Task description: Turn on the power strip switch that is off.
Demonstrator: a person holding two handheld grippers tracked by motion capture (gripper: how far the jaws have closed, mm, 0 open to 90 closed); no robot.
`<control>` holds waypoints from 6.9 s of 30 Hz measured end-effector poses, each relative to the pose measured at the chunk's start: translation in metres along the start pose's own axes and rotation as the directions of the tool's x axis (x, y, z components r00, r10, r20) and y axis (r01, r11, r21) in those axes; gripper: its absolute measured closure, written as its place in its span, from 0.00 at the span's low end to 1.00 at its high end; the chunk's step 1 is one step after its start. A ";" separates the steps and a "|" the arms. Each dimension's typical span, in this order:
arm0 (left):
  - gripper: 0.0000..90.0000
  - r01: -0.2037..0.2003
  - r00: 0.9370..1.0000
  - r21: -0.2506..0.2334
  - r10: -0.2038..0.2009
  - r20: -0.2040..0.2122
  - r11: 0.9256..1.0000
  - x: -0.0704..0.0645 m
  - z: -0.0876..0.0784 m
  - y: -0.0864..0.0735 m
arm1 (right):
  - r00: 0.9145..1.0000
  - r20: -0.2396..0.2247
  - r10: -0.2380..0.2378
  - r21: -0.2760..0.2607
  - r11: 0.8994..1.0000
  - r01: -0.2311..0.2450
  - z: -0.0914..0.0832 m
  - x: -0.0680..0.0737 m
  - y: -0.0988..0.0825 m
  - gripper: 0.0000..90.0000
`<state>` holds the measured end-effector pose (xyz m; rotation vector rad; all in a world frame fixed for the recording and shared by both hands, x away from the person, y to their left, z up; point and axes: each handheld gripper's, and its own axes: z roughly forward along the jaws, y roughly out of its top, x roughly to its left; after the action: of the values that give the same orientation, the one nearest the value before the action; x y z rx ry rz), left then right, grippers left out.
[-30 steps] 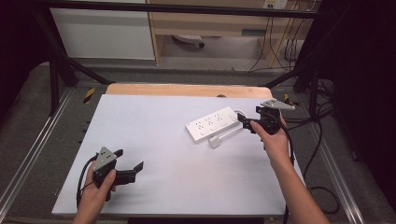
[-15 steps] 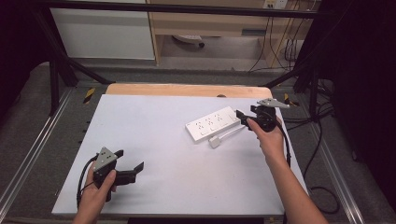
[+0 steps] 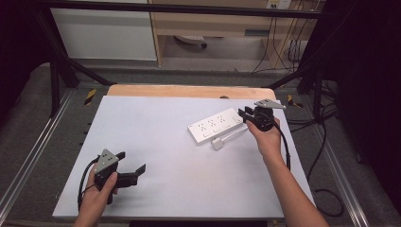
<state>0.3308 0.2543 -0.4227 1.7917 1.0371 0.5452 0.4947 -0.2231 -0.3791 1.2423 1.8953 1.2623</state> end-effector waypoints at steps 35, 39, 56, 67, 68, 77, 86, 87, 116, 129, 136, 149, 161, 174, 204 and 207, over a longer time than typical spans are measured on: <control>0.07 0.008 1.000 0.002 -0.008 0.003 1.000 0.000 0.000 0.000 | 0.997 0.014 -0.071 0.086 0.994 0.070 0.037 0.003 -0.021 1.00; 0.07 0.004 1.000 0.001 -0.004 0.003 1.000 0.000 0.000 0.000 | 0.997 0.009 -0.070 0.096 0.993 0.069 0.040 0.003 -0.024 1.00; 0.07 -0.006 1.000 0.002 0.006 -0.002 1.000 0.000 0.000 0.000 | 0.998 0.011 -0.065 0.120 0.991 0.064 0.052 0.004 -0.033 1.00; 0.07 -0.008 1.000 0.004 0.008 -0.002 1.000 0.000 0.000 0.000 | 0.999 0.011 -0.050 0.128 0.991 0.048 0.057 0.004 -0.036 1.00; 0.07 -0.007 1.000 0.004 0.007 -0.002 1.000 0.000 0.000 0.000 | 0.999 0.011 -0.049 0.128 0.991 0.047 0.057 0.004 -0.036 1.00; 0.07 -0.009 1.000 0.005 0.009 -0.002 1.000 0.000 0.000 0.000 | 0.999 0.015 -0.040 0.131 0.991 0.038 0.060 0.002 -0.039 1.00; 0.07 -0.010 1.000 0.005 0.010 -0.003 1.000 0.000 0.000 0.000 | 0.999 0.003 -0.036 0.129 0.991 0.035 0.062 0.006 -0.040 1.00; 0.07 -0.009 1.000 0.006 0.009 -0.002 1.000 0.000 0.000 0.000 | 0.999 0.001 -0.038 0.128 0.991 0.038 0.062 0.006 -0.040 1.00; 0.07 -0.013 1.000 0.005 0.013 -0.006 1.000 0.000 -0.001 0.000 | 0.999 -0.036 -0.040 0.124 0.991 0.044 0.060 0.019 -0.042 1.00; 0.07 -0.013 1.000 0.004 0.013 -0.004 1.000 -0.001 -0.001 0.000 | 0.998 -0.036 -0.042 0.122 0.991 0.046 0.062 0.020 -0.046 1.00; 0.07 -0.012 1.000 0.003 0.012 -0.004 1.000 -0.001 -0.001 0.000 | 0.998 -0.034 -0.047 0.107 0.993 0.050 0.061 0.021 -0.048 1.00; 0.07 -0.015 1.000 0.006 0.015 -0.005 1.000 -0.001 -0.001 0.000 | 0.998 -0.044 -0.046 0.082 0.995 0.050 0.059 0.020 -0.053 1.00; 0.07 -0.013 1.000 0.007 0.013 0.000 1.000 -0.001 0.000 0.000 | 0.998 -0.042 -0.051 0.076 0.996 0.054 0.059 0.020 -0.054 1.00; 0.07 -0.015 1.000 0.007 0.015 0.000 1.000 -0.002 -0.001 0.000 | 0.999 -0.028 -0.031 0.080 0.996 0.033 0.059 0.019 -0.056 1.00; 0.07 -0.015 1.000 0.008 0.015 -0.012 1.000 0.000 -0.001 0.000 | 0.999 -0.037 -0.032 0.070 0.997 0.035 0.056 0.019 -0.052 1.00; 0.07 -0.014 1.000 0.008 0.015 -0.012 1.000 0.000 -0.001 0.000 | 0.999 -0.037 -0.028 0.065 0.997 0.031 0.055 0.018 -0.051 1.00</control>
<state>0.3298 0.2547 -0.4221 1.8064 1.0370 0.5623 0.5114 -0.1911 -0.4474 1.2277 1.9883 1.2240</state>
